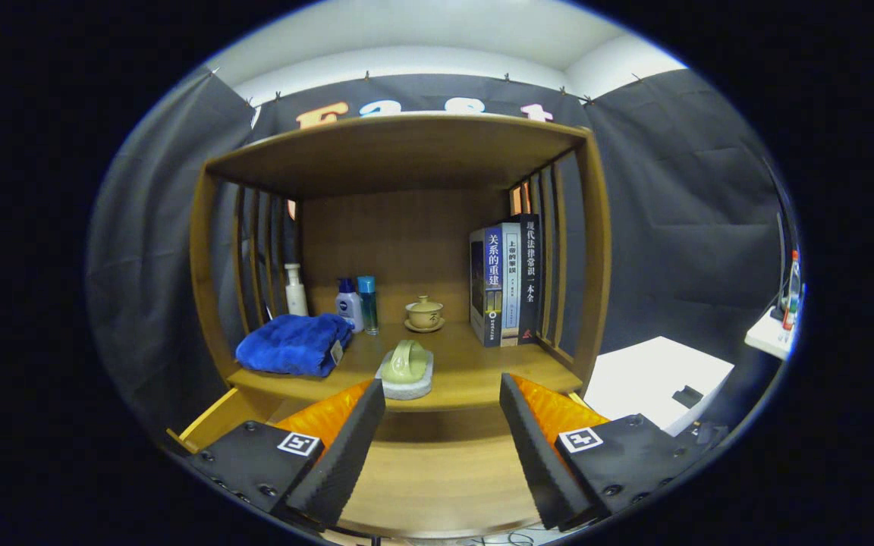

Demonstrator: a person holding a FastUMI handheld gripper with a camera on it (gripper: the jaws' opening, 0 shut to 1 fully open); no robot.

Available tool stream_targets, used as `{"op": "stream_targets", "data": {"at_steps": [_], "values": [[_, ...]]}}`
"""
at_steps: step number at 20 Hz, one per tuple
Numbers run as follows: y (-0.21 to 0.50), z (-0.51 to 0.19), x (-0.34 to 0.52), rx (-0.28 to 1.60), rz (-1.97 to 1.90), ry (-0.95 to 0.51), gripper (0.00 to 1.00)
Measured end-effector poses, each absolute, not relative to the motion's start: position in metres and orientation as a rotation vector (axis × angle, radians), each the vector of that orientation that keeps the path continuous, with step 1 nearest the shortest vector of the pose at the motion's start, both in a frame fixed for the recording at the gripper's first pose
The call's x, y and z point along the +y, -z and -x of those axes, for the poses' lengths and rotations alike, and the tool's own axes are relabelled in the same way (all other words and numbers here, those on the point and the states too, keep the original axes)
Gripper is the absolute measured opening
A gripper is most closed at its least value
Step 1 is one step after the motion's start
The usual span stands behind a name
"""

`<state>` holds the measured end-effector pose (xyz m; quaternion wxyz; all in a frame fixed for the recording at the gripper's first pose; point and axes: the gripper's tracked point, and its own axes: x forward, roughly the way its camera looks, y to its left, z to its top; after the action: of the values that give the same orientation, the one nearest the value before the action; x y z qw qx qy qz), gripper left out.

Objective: Pull open the drawer, take out the items inside it, and place them on the countertop above the cabinet.

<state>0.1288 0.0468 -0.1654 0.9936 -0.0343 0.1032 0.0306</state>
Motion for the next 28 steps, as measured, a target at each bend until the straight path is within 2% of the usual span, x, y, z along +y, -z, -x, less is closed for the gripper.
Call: {"op": "stream_targets", "data": {"at_steps": [8, 13, 19, 28], "values": [[0.218, -0.047, -0.024, 0.206, -0.038, -0.001, 0.99], [0.247, -0.014, -0.031, 0.222, 0.032, -0.018, 0.99], [0.286, -0.021, -0.009, 0.299, 0.085, -0.047, 0.98], [0.286, -0.048, -0.012, 0.309, 0.066, -0.007, 0.98]]}}
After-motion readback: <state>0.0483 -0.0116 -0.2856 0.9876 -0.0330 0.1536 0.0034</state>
